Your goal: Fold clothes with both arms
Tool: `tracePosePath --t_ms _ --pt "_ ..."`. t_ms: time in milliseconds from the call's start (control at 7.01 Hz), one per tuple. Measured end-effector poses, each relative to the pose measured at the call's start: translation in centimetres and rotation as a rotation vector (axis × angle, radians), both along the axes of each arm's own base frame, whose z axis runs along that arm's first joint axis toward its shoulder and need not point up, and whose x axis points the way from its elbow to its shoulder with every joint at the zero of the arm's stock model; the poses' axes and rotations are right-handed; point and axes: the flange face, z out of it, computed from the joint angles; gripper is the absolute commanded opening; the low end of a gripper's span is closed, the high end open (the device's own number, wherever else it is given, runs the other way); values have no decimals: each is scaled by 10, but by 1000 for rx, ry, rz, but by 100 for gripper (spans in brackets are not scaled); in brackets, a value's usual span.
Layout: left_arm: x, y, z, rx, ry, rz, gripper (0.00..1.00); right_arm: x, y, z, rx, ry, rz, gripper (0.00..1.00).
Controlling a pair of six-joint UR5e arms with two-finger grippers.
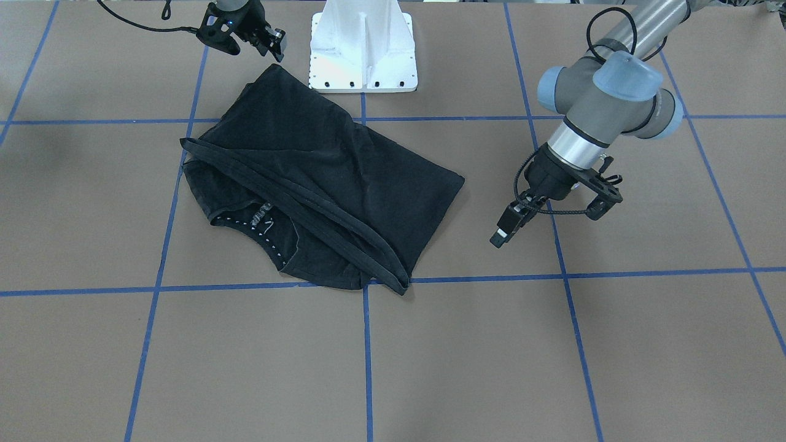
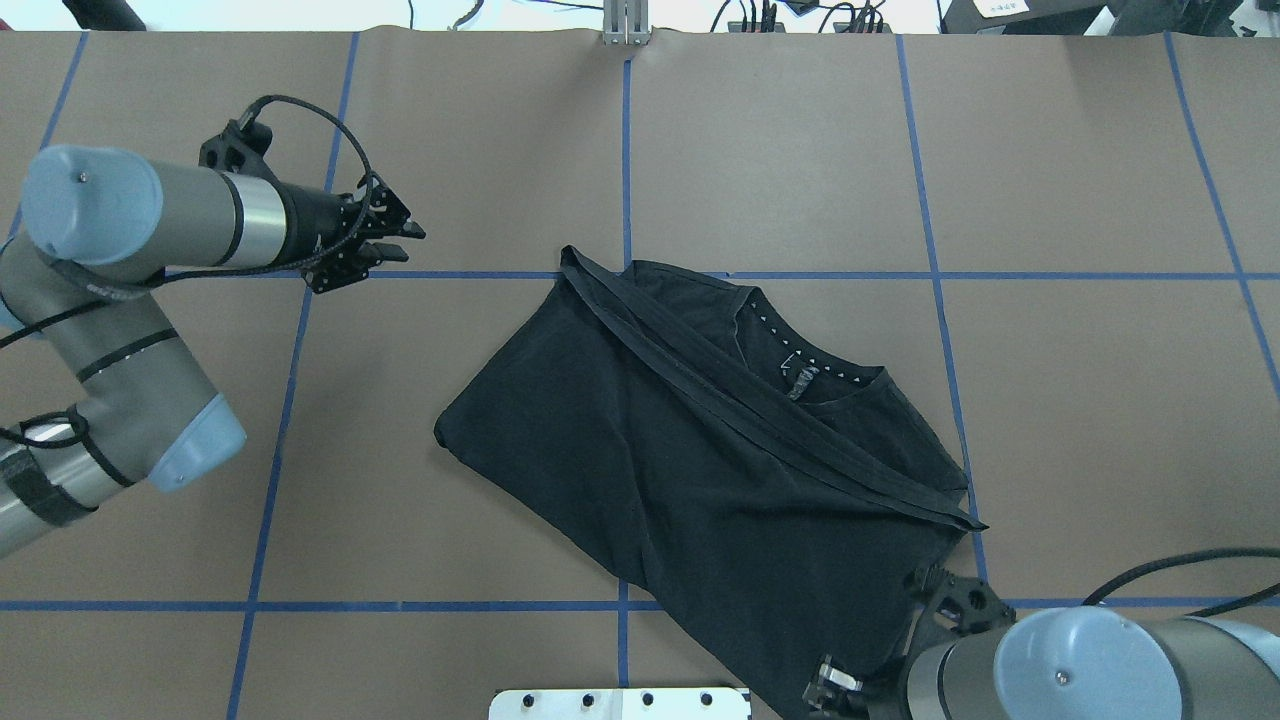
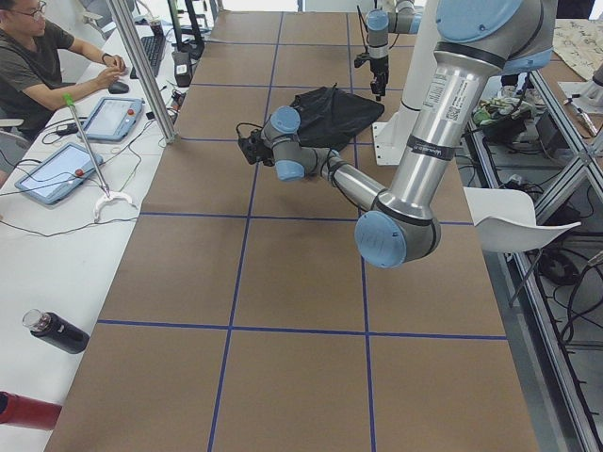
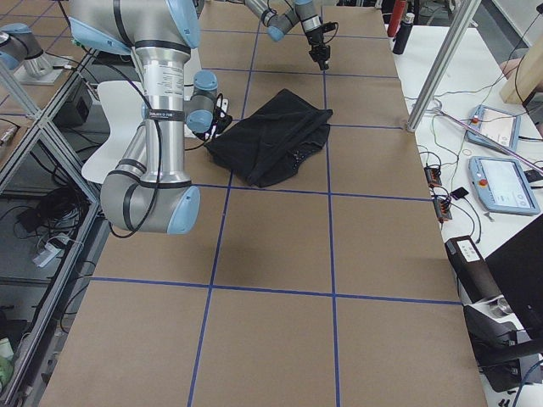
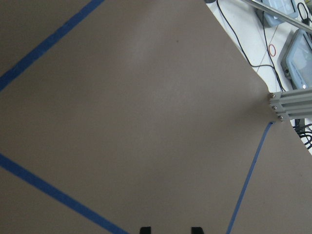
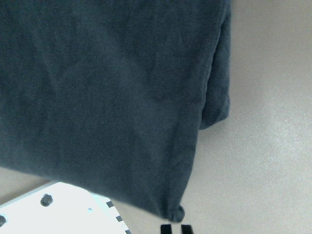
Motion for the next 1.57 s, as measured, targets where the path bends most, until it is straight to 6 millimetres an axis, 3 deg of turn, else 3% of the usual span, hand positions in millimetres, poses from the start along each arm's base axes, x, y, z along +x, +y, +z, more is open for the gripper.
tracePosePath --t_ms 285,428,713,998,1568 --pt "23 66 14 -69 13 42 43 24 -76 -26 11 -59 176 100" --pt "45 89 20 -93 -19 47 43 36 -122 -37 30 -78 270 100" --pt "70 104 21 -123 -73 60 43 39 -192 -41 68 -67 380 100" --pt "77 109 22 -137 -96 69 47 32 -221 -35 78 -40 411 100" --pt "95 136 16 -189 -145 128 46 19 -236 -26 83 -9 422 100"
